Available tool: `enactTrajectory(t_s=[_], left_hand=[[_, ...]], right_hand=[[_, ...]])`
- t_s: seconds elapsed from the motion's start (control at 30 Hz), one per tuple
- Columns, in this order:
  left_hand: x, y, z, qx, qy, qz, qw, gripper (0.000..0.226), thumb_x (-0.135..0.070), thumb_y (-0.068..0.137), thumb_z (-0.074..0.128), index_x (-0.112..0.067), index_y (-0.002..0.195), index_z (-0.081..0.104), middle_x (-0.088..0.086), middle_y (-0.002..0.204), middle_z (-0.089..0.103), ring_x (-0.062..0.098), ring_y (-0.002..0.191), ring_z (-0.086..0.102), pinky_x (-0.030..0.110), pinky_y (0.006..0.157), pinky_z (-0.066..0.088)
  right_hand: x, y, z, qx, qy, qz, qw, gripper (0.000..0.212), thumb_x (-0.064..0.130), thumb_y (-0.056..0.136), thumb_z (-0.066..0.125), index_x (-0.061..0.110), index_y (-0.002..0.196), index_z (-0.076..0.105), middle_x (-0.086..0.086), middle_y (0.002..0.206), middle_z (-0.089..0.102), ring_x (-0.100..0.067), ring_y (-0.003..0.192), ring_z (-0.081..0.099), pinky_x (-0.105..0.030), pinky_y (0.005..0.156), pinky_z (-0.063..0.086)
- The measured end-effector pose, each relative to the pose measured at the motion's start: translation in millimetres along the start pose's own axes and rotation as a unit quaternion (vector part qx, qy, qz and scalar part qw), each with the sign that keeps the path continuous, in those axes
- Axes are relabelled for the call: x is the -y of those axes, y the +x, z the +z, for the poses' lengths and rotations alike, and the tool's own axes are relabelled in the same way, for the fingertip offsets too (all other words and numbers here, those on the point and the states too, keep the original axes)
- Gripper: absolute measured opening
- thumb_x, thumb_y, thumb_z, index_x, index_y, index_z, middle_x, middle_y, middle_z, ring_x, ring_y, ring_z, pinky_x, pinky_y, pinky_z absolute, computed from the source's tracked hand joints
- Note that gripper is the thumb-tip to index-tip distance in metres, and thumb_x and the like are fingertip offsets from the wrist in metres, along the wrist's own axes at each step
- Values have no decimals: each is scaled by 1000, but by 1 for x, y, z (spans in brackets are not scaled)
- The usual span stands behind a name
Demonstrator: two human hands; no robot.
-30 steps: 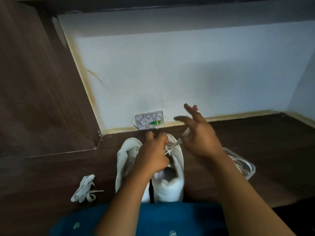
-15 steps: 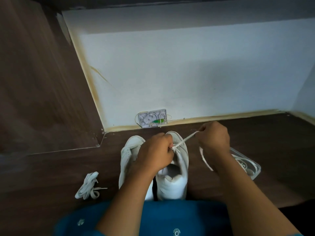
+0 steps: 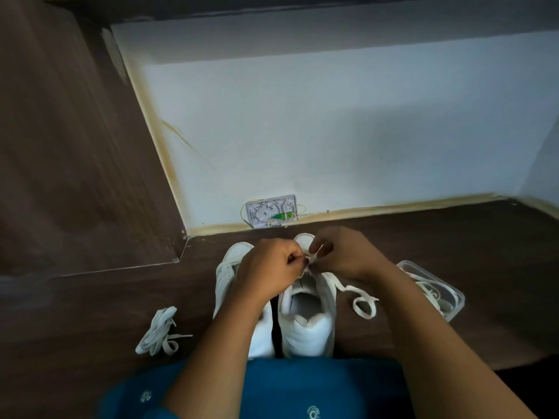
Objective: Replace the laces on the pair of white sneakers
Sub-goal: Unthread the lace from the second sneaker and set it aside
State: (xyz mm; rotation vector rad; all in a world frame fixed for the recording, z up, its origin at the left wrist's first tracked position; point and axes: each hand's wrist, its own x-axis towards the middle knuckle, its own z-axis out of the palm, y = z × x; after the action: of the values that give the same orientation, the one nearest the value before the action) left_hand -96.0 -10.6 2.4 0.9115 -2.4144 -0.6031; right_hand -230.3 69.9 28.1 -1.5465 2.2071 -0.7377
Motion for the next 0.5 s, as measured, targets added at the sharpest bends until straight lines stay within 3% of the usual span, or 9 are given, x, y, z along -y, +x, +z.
enactTrajectory(t_s=[0.13,0.2,0.33,0.5], left_hand=[[3,3,0,32,-89,-34,995,27,-1,75,63,-26,68,55,-10,64,56,15,62,52,29,63,44],[2,1,-1,67,-69,-30,995,32,-2,69,67,-28,66,50,-10,68,52,14,65,50,28,63,42],[-2,-1,1,57,61,14,996,25,-14,69,68,-27,65,47,-5,78,51,18,76,53,34,66,46],[-4,-2,1,20,95,61,993,5,-17,73,62,-17,78,60,-2,79,54,22,80,56,35,66,47]], right_hand=[[5,2,8,7,-65,-96,993,19,15,78,69,14,96,74,-1,90,69,-10,80,57,-11,61,34],[2,4,9,-7,-50,-112,992,14,10,78,68,13,89,75,3,79,64,-8,76,55,-8,59,34],[1,4,10,-3,-3,-80,997,14,4,81,60,11,85,72,5,80,61,-11,77,55,-21,68,40],[-1,6,8,40,60,-31,997,23,-5,82,52,12,81,68,0,72,63,-16,71,58,-30,68,50]])
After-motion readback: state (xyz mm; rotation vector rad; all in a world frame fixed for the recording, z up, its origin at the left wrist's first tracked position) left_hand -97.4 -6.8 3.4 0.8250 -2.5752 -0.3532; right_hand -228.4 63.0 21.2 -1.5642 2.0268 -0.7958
